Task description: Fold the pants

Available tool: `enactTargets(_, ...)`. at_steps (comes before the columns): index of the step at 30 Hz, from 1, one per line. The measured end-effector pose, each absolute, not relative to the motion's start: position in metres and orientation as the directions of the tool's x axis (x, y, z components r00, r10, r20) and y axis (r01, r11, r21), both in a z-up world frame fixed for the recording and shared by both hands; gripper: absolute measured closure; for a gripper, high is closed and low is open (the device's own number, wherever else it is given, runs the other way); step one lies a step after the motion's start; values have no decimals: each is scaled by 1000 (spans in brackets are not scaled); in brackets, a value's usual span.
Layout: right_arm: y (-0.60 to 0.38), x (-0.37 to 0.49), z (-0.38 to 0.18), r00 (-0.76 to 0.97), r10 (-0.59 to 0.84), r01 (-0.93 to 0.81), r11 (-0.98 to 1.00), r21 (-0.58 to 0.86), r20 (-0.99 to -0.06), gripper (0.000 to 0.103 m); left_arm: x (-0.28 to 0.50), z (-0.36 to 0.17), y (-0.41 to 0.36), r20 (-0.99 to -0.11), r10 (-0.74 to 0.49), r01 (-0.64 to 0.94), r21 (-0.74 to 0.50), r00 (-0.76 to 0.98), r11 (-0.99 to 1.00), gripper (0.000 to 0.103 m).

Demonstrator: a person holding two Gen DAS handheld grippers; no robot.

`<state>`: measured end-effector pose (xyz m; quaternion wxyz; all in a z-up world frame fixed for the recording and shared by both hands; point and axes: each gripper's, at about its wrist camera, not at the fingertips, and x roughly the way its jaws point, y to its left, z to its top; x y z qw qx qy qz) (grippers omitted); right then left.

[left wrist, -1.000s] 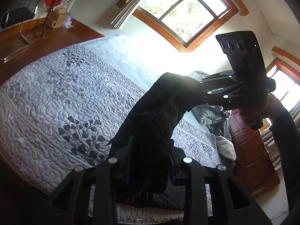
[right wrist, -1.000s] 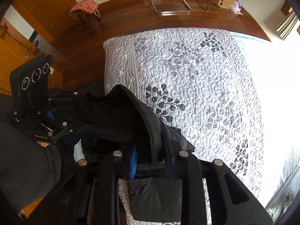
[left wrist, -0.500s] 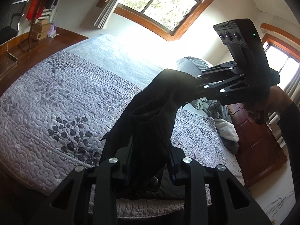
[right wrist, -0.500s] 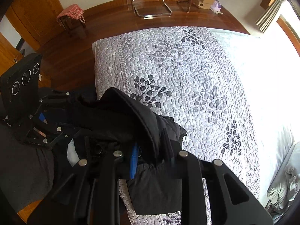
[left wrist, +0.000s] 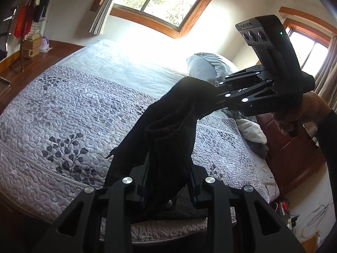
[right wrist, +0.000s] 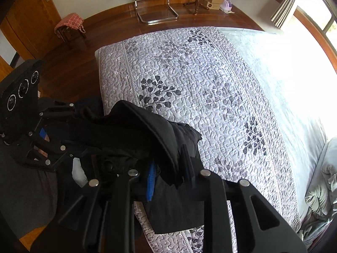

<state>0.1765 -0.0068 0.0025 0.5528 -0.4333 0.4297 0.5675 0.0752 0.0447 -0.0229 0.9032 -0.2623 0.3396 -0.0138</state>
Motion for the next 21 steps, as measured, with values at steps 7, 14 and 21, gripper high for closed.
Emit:
enactTargets(7, -33, 189, 2, 2, 274, -1000, 12, 2, -962, 82, 87, -20, 23, -617, -223, -117, -461, 755, 879, 73)
enactTargets(14, -63, 202, -4, 6, 284, -999, 41, 6, -959, 83, 97, -22, 5, -624, -249, -85, -455, 740, 887, 73)
enactTargets(21, -89, 213, -12, 16, 286, -998, 64, 3, -958, 83, 105, -24, -14, -636, -274, -56, -448, 721, 892, 73)
